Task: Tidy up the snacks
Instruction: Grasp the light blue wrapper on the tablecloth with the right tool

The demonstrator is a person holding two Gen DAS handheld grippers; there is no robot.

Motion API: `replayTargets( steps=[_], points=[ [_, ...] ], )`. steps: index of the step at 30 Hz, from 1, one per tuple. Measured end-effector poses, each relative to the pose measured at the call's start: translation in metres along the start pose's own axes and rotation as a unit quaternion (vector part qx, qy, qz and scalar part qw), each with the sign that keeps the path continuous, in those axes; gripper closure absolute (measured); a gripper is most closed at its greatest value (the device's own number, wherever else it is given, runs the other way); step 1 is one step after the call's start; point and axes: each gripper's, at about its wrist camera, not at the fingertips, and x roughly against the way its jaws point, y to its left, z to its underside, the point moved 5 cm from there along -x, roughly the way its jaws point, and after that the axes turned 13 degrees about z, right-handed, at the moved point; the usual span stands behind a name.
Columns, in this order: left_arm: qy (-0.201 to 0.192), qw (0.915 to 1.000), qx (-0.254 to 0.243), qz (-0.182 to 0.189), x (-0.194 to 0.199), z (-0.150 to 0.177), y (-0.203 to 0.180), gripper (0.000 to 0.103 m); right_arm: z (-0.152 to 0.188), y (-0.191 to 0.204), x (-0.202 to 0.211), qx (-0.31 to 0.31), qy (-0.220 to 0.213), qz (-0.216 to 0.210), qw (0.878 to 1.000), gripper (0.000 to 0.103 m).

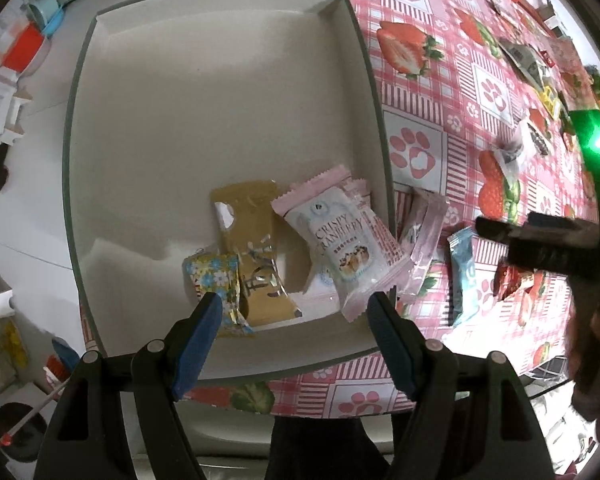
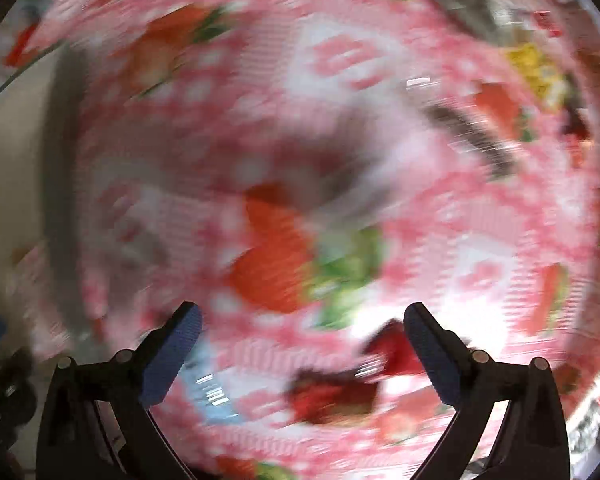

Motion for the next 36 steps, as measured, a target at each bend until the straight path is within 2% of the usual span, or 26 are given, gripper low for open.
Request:
replayTargets(
  steps=[4, 11, 15, 20, 24, 27, 33, 35, 36],
  points=[
    [0.000, 1.0000, -0.003, -0.003, 0.002, 0.003, -0.001, 0.025, 0.005, 0.042, -0.003, 0.022, -0.005, -0.034, 0.999, 0.002],
    [0.006, 0.9999, 0.003, -0.007, -0.003, 0.012, -0.001, 0.024, 0.001, 0.082, -0.015, 0.066, -0.015, -0.023, 0.997, 0.000],
    [0.010, 0.9999, -0.003, -0.007, -0.008, 0.013, -0.005, 0.024, -0.005, 0.095, -0.001, 0.081, -0.028, -0.007, 0.996, 0.000],
    [0.006, 0.9999, -0.011, -0.001, -0.008, 0.009, -0.014, 0.024, -0.007, 0.055, -0.007, 0.043, -0.014, 0.020, 0.999, 0.000],
    [0.007, 0.9998, -0.016, 0.000, -0.010, 0.007, -0.020, 0.024, 0.003, 0.051, -0.006, 0.053, -0.011, -0.008, 0.999, 0.000],
    [0.010, 0.9998, -0.019, -0.001, -0.017, 0.007, -0.026, 0.024, 0.024, 0.067, -0.009, 0.071, -0.003, -0.015, 0.997, 0.000],
    [0.010, 0.9997, -0.024, -0.002, -0.018, 0.005, -0.029, 0.024, 0.049, 0.093, -0.025, 0.080, 0.024, 0.003, 0.997, 0.000],
    [0.010, 0.9996, -0.025, -0.002, -0.016, 0.002, -0.029, 0.024, 0.055, 0.100, -0.026, 0.104, 0.011, 0.031, 0.994, 0.008],
    [0.010, 0.9996, -0.026, -0.002, -0.016, 0.000, -0.030, 0.024, 0.056, 0.102, -0.025, 0.112, 0.005, 0.038, 0.993, 0.016]
  ],
)
